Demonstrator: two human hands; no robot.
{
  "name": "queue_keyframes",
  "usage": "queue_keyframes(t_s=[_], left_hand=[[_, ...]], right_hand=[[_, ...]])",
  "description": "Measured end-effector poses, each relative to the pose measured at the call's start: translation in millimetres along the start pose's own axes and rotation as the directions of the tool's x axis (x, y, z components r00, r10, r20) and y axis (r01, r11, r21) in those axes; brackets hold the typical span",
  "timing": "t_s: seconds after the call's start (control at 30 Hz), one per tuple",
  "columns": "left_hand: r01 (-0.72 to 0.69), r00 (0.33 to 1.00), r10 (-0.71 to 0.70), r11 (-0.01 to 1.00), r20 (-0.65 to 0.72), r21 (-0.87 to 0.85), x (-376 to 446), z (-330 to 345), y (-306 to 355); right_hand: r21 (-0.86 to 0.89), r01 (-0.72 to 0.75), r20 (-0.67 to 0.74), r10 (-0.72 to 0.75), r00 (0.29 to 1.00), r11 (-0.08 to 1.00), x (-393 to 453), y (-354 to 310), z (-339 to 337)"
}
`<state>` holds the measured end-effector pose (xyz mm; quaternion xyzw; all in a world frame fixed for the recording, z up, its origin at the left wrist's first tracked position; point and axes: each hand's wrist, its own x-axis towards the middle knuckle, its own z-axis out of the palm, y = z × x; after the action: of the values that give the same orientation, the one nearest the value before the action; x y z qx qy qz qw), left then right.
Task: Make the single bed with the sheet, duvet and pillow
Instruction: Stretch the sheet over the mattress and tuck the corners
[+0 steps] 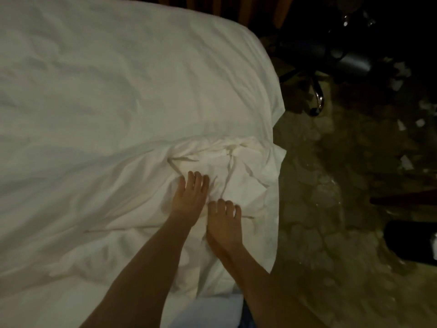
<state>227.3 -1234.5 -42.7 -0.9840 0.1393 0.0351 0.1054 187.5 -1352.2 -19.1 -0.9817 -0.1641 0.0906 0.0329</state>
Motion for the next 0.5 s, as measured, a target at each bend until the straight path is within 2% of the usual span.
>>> queue_keyframes(t_s=[0.1, 0.2, 0.37, 0.43, 0.5], left_hand=[[-0.001, 0.996, 0.005, 0.999, 0.091, -0.041, -24, -7, -3], [-0.007, 0.998, 0.007, 1.0, 0.065, -0.002, -63, 2, -11], [-0.118, 0.992, 0.122, 0.99, 0.045, -0.076, -142, 28, -8], [-0.156, 0.977, 0.176, 0.974, 0.117, -0.165, -164, 32, 0], [-0.186, 0.956, 0.23, 0.955, 0.181, -0.23, -178, 33, 9]], right_hand=[[-0.033, 0.051, 0.097, -0.047, 0.994, 0.998, -15, -24, -7], [-0.059, 0.073, 0.248, -0.056, 0.967, 0.996, -30, -41, -5], [-0.063, 0.229, 0.284, -0.203, 0.937, 0.971, -88, -61, 18], [-0.104, 0.247, 0.349, -0.198, 0.916, 0.963, -107, -63, 28], [-0.175, 0.262, 0.353, -0.188, 0.916, 0.949, -117, -58, 36]])
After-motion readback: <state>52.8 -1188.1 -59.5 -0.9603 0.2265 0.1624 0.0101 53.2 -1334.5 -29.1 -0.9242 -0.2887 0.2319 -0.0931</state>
